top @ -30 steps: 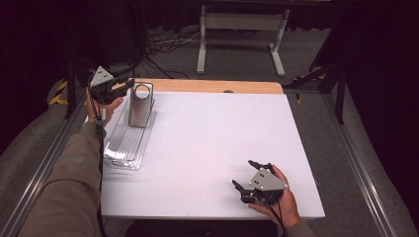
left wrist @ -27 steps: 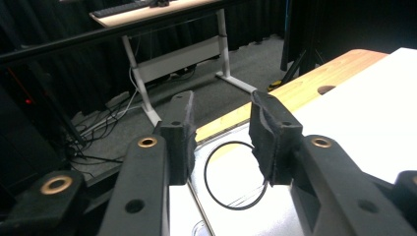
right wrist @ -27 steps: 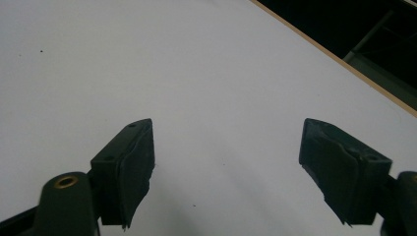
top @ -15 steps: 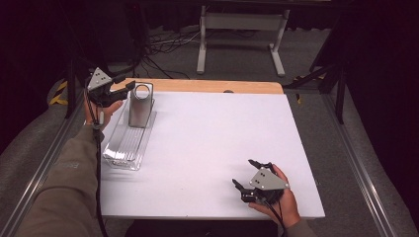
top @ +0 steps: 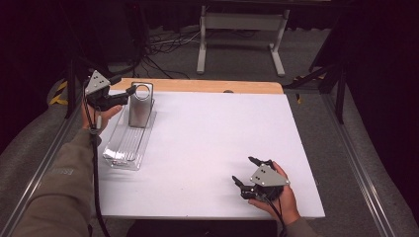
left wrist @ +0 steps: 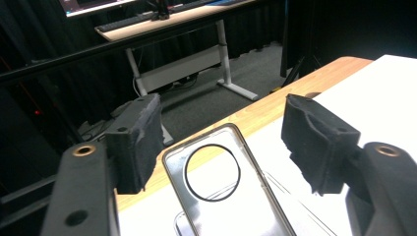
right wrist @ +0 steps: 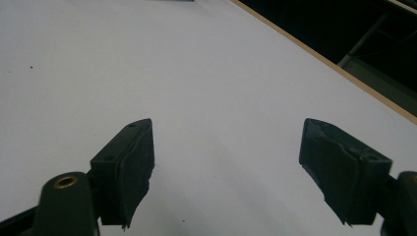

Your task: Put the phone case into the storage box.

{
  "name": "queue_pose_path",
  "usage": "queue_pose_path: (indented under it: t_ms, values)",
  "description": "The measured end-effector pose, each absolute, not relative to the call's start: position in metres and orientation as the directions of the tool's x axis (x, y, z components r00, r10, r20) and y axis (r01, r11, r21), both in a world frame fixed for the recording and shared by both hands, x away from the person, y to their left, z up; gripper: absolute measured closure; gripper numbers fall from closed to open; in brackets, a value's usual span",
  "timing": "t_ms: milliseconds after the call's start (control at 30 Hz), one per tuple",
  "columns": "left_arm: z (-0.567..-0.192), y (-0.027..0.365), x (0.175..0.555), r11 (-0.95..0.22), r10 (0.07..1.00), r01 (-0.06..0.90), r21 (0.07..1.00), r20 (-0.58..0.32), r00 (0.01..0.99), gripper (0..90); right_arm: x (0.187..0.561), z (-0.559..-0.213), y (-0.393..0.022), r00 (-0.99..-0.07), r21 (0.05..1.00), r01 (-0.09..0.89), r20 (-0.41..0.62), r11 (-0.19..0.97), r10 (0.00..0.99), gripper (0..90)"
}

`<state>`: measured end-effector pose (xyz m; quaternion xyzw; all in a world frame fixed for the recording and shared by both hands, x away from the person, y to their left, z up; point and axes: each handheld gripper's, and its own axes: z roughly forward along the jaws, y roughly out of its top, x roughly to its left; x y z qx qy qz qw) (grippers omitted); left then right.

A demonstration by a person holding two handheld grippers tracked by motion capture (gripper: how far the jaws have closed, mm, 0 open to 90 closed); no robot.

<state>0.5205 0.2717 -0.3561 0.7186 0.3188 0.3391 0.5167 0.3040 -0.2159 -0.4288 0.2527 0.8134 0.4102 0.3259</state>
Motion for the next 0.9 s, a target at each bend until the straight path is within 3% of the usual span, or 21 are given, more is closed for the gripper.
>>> queue_pose_path:
  t_ms: [900]
  values:
    - [-0.352, 0.276, 0.481, -0.250, 0.780, 0.081, 0.965, 0.151, 0.608, 19.7, 0.336, -0.413, -0.200, -0.660, 0.849, 0.104, -0.330, 0.518, 0.675, 22.0]
